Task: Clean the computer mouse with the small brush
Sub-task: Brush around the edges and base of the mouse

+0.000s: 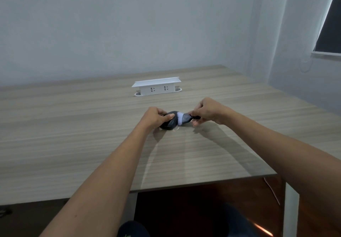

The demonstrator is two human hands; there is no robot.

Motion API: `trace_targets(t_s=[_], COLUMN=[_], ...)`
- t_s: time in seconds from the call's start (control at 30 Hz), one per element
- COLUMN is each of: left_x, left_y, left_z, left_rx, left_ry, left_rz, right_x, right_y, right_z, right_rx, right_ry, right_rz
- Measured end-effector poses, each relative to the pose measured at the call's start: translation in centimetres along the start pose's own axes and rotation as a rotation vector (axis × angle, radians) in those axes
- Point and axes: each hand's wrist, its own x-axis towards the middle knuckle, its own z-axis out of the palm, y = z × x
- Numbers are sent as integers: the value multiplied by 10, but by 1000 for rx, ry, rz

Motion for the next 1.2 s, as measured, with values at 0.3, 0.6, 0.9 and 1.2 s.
trace_targets(t_s=[0.3, 0.6, 0.9, 1.2], left_x=[1, -1, -3, 5], left_y=[-2, -1, 8, 12], left_z=[0, 0, 0, -28], left_rx=[5, 24, 231, 499], left_ry=[6, 13, 83, -93], left_rz=[4, 19, 12, 44], right_x=[-7, -1, -8, -11], right_y=[-7, -6, -13, -16], right_z=[3, 5, -1, -1], right_rx=[-49, -88, -81, -150], right_ry=[-236, -4, -96, 33], right_rz=[-48, -114, -70, -115])
